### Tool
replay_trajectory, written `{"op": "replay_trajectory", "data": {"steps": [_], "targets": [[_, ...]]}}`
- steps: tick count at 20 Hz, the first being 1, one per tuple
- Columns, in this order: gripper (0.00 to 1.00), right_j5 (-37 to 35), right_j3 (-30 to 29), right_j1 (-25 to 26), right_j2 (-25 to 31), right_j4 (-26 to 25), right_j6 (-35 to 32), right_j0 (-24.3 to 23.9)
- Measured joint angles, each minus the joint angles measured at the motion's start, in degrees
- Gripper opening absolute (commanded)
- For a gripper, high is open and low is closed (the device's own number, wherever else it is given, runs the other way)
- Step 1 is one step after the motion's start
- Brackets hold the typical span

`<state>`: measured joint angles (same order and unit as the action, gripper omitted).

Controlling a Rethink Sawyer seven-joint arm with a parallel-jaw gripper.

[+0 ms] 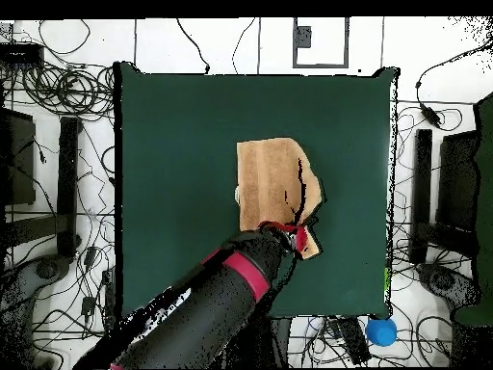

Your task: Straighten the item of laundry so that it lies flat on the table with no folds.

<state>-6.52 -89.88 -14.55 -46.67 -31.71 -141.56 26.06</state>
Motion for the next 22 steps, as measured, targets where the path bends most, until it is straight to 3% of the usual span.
{"op": "replay_trajectory", "data": {"steps": [13,22], "targets": [[0.00,-0.2,0.0,3.2,-5.6,7.4,0.0,2.6],[0.00,-0.2,-0.1,-2.1,-5.0,8.0,0.0,-3.9]]}}
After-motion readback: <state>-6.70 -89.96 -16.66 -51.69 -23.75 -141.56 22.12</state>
